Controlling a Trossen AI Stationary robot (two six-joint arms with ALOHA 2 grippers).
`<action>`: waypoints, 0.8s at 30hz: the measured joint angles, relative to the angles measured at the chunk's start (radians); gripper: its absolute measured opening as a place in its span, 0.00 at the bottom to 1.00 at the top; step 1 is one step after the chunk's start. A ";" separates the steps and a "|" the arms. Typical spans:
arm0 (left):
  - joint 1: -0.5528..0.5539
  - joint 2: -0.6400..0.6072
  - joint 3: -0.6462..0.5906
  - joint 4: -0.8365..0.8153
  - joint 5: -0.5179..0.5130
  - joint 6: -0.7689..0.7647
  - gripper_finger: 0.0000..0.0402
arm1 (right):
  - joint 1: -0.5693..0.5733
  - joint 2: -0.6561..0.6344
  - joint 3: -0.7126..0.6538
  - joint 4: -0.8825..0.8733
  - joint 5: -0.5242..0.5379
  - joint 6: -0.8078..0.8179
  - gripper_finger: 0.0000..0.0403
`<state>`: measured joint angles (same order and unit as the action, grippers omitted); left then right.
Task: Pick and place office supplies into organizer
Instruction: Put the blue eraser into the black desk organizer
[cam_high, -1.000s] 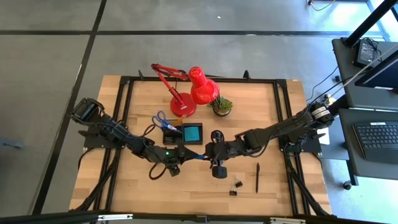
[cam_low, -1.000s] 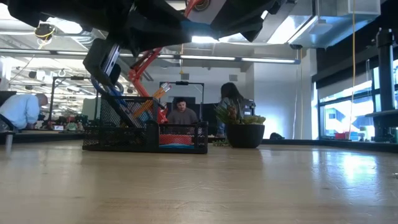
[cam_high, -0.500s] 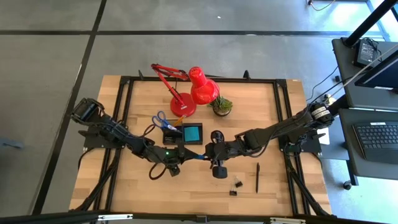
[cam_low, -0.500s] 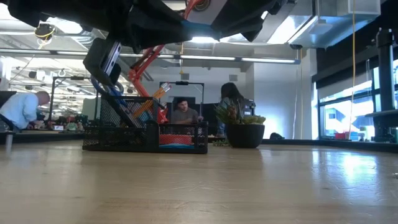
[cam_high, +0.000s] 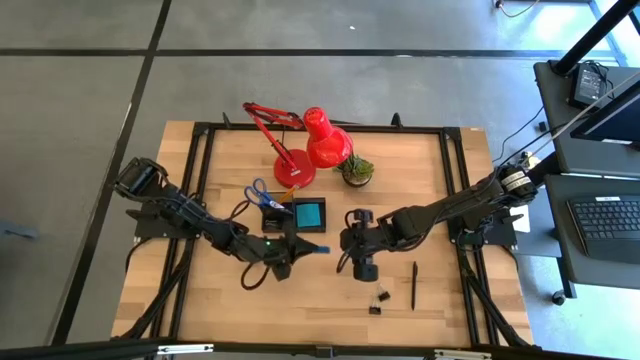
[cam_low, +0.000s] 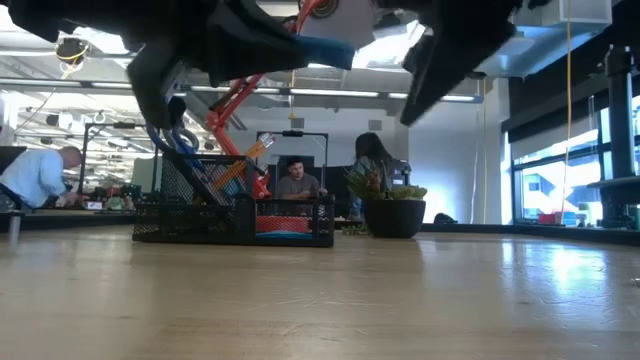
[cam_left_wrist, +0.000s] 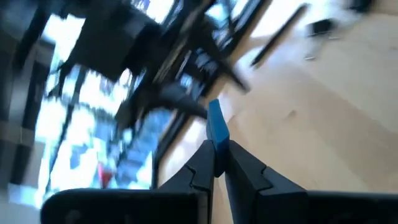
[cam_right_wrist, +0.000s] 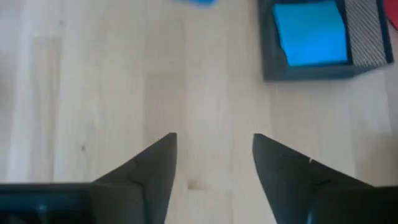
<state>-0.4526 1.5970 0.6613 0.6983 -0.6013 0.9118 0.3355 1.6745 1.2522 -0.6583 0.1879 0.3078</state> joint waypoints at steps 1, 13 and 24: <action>0.000 0.000 0.000 -0.001 -0.039 -0.061 0.05 | 0.000 0.000 0.000 -0.009 0.004 0.015 0.54; -0.005 -0.046 0.000 -0.479 -0.228 -0.781 0.05 | -0.006 0.001 0.000 -0.019 0.006 0.022 0.56; 0.005 -0.203 0.000 -0.941 -0.054 -1.272 0.05 | -0.018 0.001 0.000 -0.012 0.006 -0.004 0.56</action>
<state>-0.4473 1.3945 0.6613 -0.2432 -0.6552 -0.3606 0.3172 1.6760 1.2522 -0.6701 0.1940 0.3042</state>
